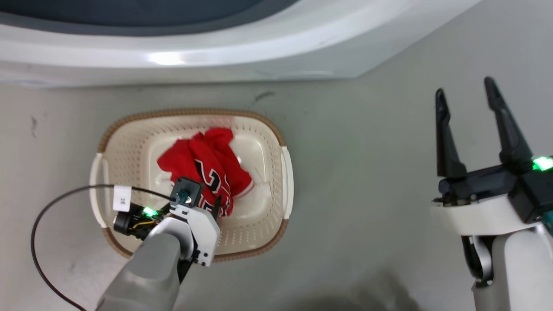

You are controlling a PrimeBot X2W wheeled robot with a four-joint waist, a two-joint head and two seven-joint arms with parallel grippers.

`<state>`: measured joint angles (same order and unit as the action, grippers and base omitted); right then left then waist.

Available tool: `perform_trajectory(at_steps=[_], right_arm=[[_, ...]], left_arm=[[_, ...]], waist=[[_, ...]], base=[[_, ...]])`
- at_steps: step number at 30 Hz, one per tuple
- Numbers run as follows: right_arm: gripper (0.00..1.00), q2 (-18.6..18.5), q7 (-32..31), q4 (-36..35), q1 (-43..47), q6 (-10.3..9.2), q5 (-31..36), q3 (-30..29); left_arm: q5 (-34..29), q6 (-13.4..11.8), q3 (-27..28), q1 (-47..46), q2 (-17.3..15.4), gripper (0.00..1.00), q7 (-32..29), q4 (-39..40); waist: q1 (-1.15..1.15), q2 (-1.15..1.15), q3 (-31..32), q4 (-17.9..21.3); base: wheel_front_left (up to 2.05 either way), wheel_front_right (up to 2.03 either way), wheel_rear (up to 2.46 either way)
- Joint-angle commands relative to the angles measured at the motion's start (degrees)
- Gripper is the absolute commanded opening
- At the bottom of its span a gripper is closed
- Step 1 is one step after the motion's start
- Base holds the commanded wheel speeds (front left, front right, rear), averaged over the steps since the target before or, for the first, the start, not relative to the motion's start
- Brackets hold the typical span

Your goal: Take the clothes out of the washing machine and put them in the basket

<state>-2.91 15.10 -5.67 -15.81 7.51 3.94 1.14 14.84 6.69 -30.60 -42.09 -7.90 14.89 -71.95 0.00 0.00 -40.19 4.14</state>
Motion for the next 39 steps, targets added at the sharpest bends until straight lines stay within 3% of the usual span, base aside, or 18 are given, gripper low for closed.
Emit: perform_trajectory(at_steps=[1, 7, 18, 30, 36, 39], right_arm=[[1.0, 0.1, 0.1, 0.4, 1.2, -0.05, 0.2, 0.2], [1.0, 0.1, 0.1, 1.7, 4.5, -0.04, 0.4, 1.1], [1.0, 0.1, 0.1, 3.3, 9.5, -0.04, 0.0, 1.3], [1.0, 0.1, 0.1, 3.6, 11.7, -0.04, -0.3, 2.5], [1.0, 0.1, 0.1, 3.3, 10.8, -0.04, -0.8, 3.2], [1.0, 0.1, 0.1, 2.8, 9.1, -0.04, -1.4, 3.8]], left_arm=[[0.4, -0.5, 0.5, 1.7, 0.2, 1.0, 0.4, 2.1], [1.0, -2.6, 3.1, 8.7, -1.1, 1.0, 0.3, 11.1], [-0.7, -7.8, 13.6, 22.1, -1.8, 1.0, 0.3, 33.3], [-4.4, -7.8, 21.1, 26.8, -1.1, 1.0, 0.3, 45.9], [-5.5, -6.7, 23.6, 22.2, -0.9, 1.0, 0.3, 46.6], [-6.7, -6.2, 24.9, 14.3, -2.3, 1.0, 0.3, 43.1]], waist=[[0.0, 0.0, 4.7, -1.1], [0.0, 0.0, 11.6, -2.5], [0.0, 0.0, 20.9, -4.2], [0.0, 0.0, 25.1, -4.1], [0.0, 0.0, 24.2, -2.6], [0.0, 0.0, 21.5, -0.3]], base=[[0.0, 0.0, 0.0], [0.0, 0.0, 0.0], [0.0, 0.0, 0.0], [0.0, 0.0, 0.0], [0.0, 0.0, 0.0], [0.0, 0.0, 0.0]])
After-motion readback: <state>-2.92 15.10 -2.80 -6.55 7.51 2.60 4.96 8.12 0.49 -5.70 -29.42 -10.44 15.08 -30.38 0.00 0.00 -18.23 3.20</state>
